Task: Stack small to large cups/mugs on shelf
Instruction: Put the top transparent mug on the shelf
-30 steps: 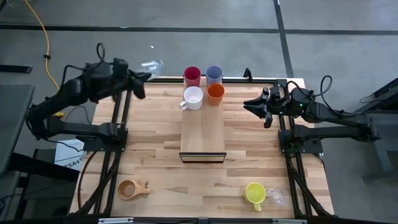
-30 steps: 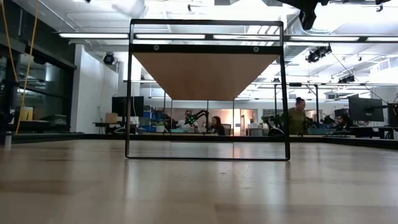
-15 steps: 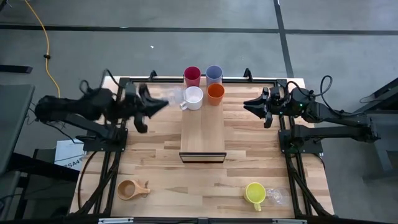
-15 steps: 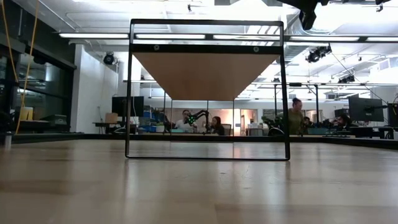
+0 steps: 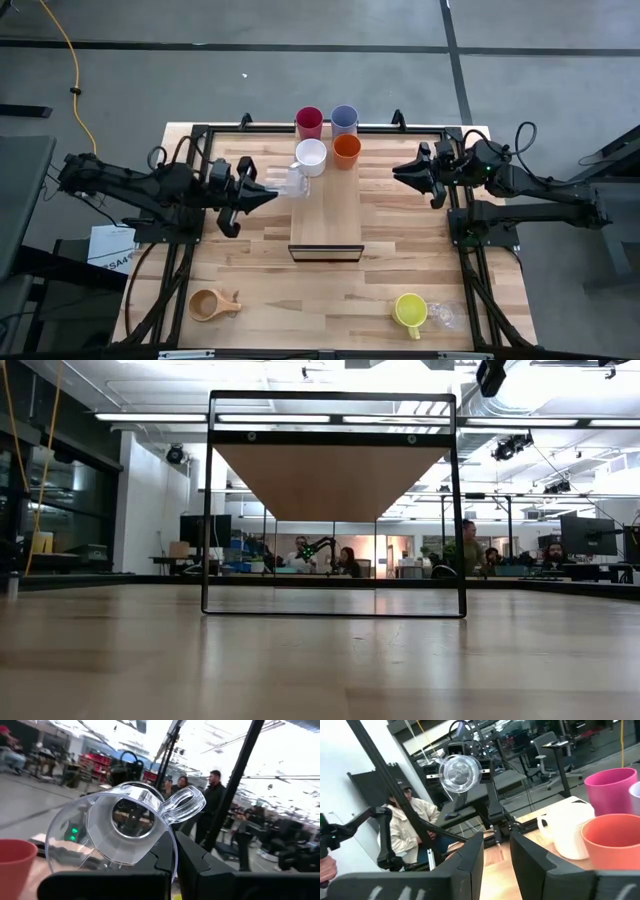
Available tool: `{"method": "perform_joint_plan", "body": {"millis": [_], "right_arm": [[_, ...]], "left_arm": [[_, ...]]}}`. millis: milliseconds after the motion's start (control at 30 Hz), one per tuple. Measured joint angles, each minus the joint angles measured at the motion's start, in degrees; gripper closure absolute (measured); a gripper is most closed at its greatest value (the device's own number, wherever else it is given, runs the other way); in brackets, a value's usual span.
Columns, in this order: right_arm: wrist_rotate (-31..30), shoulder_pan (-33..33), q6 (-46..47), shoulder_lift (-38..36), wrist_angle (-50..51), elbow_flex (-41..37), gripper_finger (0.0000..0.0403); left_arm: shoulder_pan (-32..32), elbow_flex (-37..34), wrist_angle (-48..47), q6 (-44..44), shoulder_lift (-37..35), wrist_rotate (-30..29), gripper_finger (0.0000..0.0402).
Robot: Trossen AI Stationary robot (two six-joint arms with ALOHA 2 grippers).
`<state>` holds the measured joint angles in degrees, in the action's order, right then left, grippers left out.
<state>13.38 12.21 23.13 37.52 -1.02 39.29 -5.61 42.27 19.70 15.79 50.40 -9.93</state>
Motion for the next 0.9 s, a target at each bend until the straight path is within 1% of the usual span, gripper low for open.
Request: {"method": "perform_joint_plan", "body": {"millis": [100,633,733,833,900], "right_arm": [[0.2,0.0,0.0,0.0,-0.2,0.0,0.0315],[0.5,0.0,-0.3,0.0,-0.2,0.0,0.0315],[2.6,-0.1,-3.1,0.0,-0.2,0.0,0.0317],[3.3,-1.3,-6.6,0.0,-0.1,0.0,0.0336],[3.3,-2.3,-8.4,0.0,-0.1,0.0,0.0365]], "left_arm": [[0.0,-0.1,0.3,-1.1,-0.5,-0.2,0.0401],[0.0,-0.1,-2.3,-0.6,-2.6,-0.5,0.0401],[0.0,-0.1,-2.8,-0.5,-2.6,-0.8,0.0401],[0.0,-0.1,-3.2,-0.5,-2.6,-1.2,0.0401],[0.0,-0.1,-3.2,-0.5,-2.6,-1.2,0.0401]]}}
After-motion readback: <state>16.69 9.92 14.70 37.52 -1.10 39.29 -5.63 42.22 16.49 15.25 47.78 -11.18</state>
